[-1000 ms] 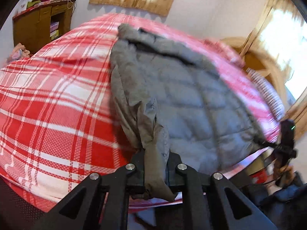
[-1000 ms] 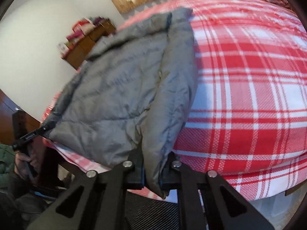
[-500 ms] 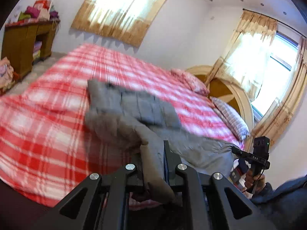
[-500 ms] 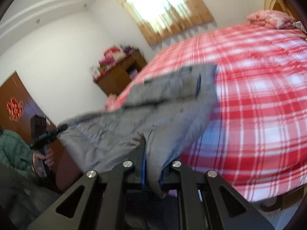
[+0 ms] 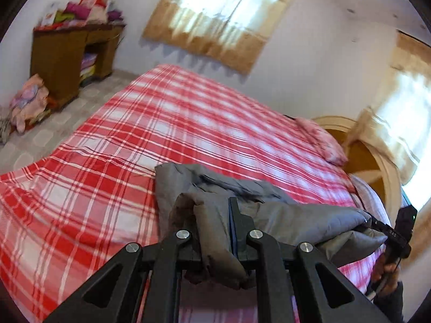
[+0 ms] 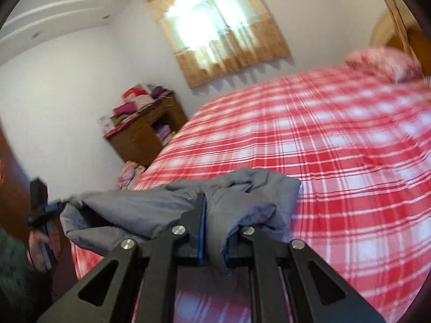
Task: Fold large clothes
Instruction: 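Grasp the hem with both tools and fold it up toward the collar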
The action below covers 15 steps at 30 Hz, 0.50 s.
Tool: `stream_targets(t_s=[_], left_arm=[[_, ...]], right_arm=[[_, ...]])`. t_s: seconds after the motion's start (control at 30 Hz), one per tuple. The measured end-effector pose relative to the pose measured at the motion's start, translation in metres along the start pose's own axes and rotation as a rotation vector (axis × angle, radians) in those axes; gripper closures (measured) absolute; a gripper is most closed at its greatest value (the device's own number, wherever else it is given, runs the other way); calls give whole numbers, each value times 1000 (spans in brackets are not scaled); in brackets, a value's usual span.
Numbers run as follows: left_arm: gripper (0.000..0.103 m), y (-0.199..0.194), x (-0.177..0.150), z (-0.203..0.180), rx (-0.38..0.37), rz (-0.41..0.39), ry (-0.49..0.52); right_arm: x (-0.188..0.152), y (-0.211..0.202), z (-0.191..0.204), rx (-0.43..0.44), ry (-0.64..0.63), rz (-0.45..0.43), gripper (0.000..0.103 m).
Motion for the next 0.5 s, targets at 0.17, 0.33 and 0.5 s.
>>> stream_targets(t_s=[0.17,0.33,0.5], left_arm=[[91,77,28,27,94,23,12],[91,141,23,73,184,94,-40],[89,171,19,97,216,110,-48]], right_arm=[[19,80,-28,-72,92,38,90],[4,149,-48,-162,107,101,90],[-3,181,-62,-201,125,110,86]])
Point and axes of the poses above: each gripper's, at about its wrist camera, not at the fingertips, and y roughly the way its jaws point, z to its left, x to its top, the point moved 8 cm from there along y, roughly the way its jaws point, and after that the axes turned 11 degrees about -x, right-handed, at the moved point
